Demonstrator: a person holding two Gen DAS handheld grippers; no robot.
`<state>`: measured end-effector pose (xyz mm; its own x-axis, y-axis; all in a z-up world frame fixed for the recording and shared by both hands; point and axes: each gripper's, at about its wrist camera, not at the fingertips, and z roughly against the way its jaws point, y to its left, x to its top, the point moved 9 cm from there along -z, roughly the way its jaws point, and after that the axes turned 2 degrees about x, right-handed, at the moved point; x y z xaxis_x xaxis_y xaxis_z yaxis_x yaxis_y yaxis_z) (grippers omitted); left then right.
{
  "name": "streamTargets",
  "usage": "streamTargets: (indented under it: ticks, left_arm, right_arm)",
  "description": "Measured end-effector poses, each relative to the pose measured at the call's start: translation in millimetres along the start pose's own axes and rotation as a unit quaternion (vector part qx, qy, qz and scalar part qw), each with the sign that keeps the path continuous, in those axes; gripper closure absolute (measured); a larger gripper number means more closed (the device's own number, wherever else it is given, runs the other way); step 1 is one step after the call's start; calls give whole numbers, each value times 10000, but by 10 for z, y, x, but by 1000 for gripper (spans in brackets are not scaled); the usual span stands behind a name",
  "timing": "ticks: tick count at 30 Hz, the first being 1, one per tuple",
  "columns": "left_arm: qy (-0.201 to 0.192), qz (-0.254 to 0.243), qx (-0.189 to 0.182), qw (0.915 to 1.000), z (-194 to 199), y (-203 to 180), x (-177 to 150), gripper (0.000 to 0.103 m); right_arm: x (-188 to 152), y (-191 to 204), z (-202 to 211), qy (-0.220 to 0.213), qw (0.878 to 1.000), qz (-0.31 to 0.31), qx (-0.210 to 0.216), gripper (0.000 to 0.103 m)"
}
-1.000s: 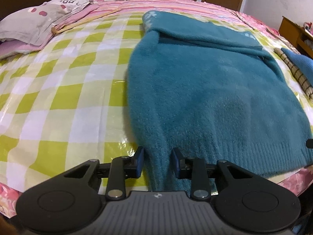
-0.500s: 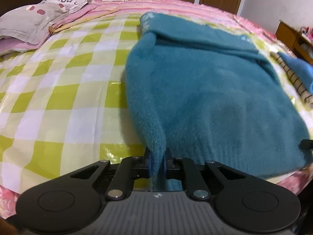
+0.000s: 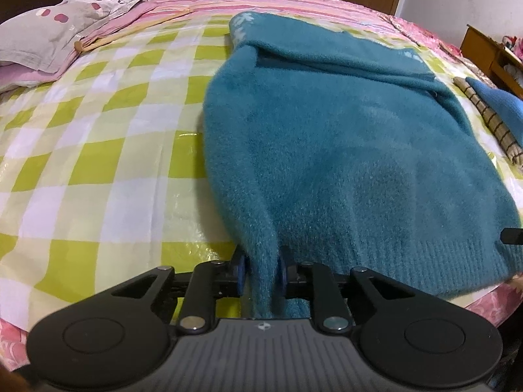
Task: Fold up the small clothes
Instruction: 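Close both tools on the ribbed hem of the teal sweater, then lift the held hem with both tools and fold it toward the collar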
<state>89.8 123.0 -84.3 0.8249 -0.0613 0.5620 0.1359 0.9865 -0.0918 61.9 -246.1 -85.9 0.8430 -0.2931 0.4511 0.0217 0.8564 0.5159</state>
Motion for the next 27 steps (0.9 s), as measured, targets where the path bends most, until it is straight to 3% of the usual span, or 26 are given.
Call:
streamTargets:
  ticks: [3,5,9,15,27]
  left_arm:
    - [-142,138,-211,9996,79,-2,45,87]
    - [-232,244,-386,9987,133,-9,88,87]
    - [-345,527,-732,9953,196,3,180,88]
    - [-494,1109,-1374,9831,213,27,343,88]
    - [-1045,1430,-1906,9655,222,-41,862,88]
  right_arm:
    - [6,0,41,-59,9998,-121,152,80]
    - [23,8,102,-170,9990,-232,342,83]
    - [109,20,219,-396,9944,-541,819,85]
    - [316,69,288,-709,9821,-939,1472,86]
    - [878,222,303,-1301,9569,-1333,2230,87]
